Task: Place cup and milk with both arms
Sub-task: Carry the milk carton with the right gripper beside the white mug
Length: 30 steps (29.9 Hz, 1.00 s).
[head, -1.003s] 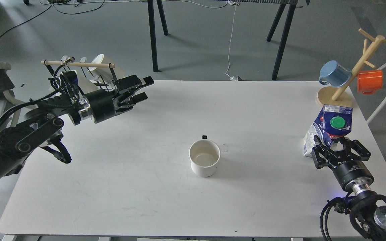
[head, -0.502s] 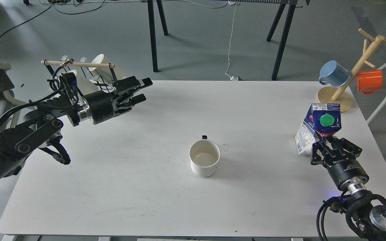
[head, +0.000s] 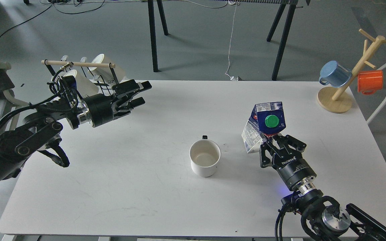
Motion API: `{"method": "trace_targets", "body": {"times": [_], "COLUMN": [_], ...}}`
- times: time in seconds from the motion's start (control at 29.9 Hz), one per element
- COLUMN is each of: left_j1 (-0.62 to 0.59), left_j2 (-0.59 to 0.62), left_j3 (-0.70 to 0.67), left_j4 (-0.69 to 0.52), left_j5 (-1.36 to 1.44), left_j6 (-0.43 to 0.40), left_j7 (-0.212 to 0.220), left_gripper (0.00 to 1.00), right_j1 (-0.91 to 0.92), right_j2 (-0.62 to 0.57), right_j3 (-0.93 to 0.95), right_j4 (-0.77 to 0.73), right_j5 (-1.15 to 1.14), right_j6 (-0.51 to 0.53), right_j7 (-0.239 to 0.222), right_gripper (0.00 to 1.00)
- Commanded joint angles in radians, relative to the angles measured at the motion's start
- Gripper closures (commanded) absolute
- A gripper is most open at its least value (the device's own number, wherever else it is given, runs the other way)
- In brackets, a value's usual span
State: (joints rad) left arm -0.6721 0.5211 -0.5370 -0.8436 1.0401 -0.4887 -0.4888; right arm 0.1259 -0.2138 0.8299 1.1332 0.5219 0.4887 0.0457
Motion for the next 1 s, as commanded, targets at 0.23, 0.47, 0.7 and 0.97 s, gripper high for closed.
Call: {"method": "trace_targets", "body": {"times": [0.23,0.47,0.7,0.97], "left_j1": [0.003,0.005,0.005,0.006], "left_j2": [0.000,0.002,0.002,0.002], "left_j3": [0.000,0.000,0.000,0.002], "left_j4": [0.001,0.004,0.012,0.026], "left_j5": [0.001,0.015,0.015,0.015], "left_j6": [0.000,0.000,0.000,0.000], "left_j7": [0.000,0.000,0.000,0.000], "left_gripper": [0.11,0.11,0.10,0.09], "right_j1": [-0.009,-0.008,-0.011,-0.021], "right_j2": [0.025,0.047,0.048,0.037], "right_j3": [-0.064,-0.095,-0.100,-0.094], "right_j4": [-0.003,-0.009,-0.004,0.019], "right_j5": [-0.037,-0.046,-0.046,-0.043], "right_j6": [0.000,0.000,0.000,0.000], "right_j7": [0.002,0.002,0.000,-0.001], "right_gripper": [0.74,0.73,0.62,0.05]}}
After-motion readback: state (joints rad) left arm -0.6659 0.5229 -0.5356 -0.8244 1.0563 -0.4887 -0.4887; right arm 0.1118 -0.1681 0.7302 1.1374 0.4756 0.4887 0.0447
